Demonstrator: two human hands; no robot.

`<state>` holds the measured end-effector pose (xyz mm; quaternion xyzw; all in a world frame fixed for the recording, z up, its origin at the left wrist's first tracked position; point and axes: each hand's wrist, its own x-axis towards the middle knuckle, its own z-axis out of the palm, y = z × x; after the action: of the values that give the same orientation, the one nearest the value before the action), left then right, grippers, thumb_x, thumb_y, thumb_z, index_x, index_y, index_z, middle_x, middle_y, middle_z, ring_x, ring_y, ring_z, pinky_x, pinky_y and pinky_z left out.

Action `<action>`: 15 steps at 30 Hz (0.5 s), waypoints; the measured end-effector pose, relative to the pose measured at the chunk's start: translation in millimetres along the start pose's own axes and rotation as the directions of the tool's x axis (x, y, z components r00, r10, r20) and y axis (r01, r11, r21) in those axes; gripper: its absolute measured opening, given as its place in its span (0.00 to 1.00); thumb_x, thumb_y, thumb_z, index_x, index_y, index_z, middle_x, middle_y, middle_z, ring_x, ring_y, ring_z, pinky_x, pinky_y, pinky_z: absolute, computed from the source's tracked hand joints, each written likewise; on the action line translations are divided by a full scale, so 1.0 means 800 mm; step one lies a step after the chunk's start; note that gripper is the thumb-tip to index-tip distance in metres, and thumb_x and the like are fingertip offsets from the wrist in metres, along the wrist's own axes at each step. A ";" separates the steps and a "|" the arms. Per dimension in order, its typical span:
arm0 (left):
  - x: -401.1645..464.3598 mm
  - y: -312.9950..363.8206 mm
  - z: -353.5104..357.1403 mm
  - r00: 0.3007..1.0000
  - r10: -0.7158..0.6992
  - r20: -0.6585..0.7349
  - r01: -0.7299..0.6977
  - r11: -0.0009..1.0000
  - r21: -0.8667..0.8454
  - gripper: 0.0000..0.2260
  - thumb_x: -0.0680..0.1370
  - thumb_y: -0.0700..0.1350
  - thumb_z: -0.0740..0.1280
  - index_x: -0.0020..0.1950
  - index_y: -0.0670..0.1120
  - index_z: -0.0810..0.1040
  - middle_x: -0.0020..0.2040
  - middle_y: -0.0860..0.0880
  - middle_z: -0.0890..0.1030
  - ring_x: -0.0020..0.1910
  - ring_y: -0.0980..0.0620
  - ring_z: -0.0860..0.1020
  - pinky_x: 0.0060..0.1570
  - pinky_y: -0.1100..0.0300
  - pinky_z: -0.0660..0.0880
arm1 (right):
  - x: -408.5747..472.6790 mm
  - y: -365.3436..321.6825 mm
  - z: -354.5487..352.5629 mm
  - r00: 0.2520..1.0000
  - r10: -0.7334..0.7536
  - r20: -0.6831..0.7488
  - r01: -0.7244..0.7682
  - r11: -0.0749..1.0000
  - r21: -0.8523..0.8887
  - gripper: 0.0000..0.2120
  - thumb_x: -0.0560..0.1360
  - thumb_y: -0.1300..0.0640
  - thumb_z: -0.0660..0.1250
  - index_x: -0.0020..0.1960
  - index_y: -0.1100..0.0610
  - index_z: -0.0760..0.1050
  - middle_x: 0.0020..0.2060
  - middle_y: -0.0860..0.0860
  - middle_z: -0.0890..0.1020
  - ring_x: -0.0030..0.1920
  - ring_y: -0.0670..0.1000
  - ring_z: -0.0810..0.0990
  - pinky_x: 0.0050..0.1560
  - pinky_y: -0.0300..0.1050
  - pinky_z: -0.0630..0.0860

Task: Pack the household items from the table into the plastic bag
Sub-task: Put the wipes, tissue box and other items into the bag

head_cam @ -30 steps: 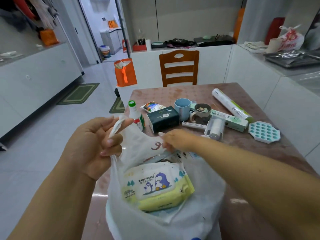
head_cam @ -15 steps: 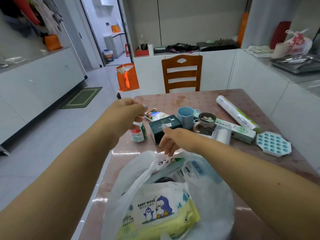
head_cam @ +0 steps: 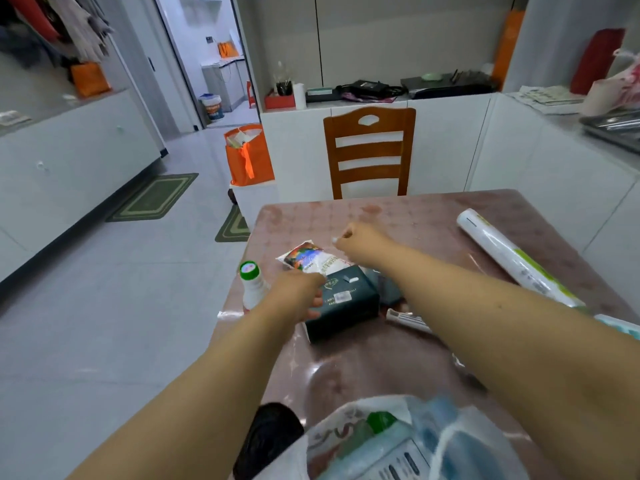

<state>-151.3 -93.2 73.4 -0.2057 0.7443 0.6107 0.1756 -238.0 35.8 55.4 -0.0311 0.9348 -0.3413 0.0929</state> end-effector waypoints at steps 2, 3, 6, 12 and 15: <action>0.024 -0.016 0.001 1.000 -0.015 0.003 0.015 0.999 -0.046 0.06 0.79 0.42 0.63 0.41 0.45 0.72 0.37 0.47 0.74 0.34 0.52 0.73 0.37 0.59 0.74 | 0.041 -0.006 0.019 0.998 0.026 0.049 -0.017 0.983 -0.184 0.12 0.80 0.56 0.58 0.40 0.56 0.74 0.32 0.51 0.70 0.43 0.55 0.73 0.38 0.43 0.69; 0.033 -0.024 0.001 1.000 -0.018 0.005 0.019 0.997 -0.070 0.04 0.79 0.43 0.63 0.44 0.44 0.74 0.39 0.47 0.76 0.37 0.51 0.75 0.39 0.58 0.76 | 0.061 -0.006 0.030 0.996 0.046 0.070 -0.027 0.966 -0.257 0.10 0.80 0.56 0.58 0.47 0.59 0.76 0.35 0.52 0.73 0.44 0.55 0.73 0.40 0.43 0.70; 0.056 -0.038 0.001 0.999 -0.029 0.023 0.032 0.988 -0.149 0.03 0.78 0.42 0.64 0.46 0.44 0.76 0.42 0.45 0.78 0.40 0.50 0.77 0.39 0.57 0.77 | 0.114 0.002 0.069 0.979 0.157 0.133 -0.096 0.920 -0.381 0.16 0.77 0.53 0.62 0.60 0.62 0.73 0.54 0.57 0.79 0.47 0.56 0.75 0.45 0.45 0.72; 0.072 -0.046 0.002 0.999 -0.046 0.029 0.051 0.977 -0.205 0.08 0.79 0.39 0.62 0.40 0.45 0.73 0.38 0.46 0.76 0.38 0.49 0.75 0.41 0.56 0.77 | 0.162 0.020 0.113 0.903 0.420 0.087 -0.303 0.769 -0.564 0.27 0.71 0.47 0.68 0.68 0.51 0.68 0.63 0.51 0.74 0.61 0.55 0.73 0.48 0.47 0.68; 0.066 -0.046 0.002 0.999 -0.038 0.012 0.040 0.975 -0.217 0.09 0.78 0.38 0.62 0.39 0.45 0.73 0.36 0.46 0.75 0.38 0.49 0.74 0.40 0.56 0.76 | 0.162 0.029 0.113 0.919 0.393 0.032 -0.321 0.791 -0.522 0.22 0.75 0.54 0.62 0.68 0.54 0.69 0.66 0.54 0.72 0.64 0.56 0.70 0.56 0.46 0.67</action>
<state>-177.2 -103.0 15.4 -0.2359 0.6682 0.6856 0.1669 -347.2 -19.3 -46.7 0.0994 0.9712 -0.0568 0.2090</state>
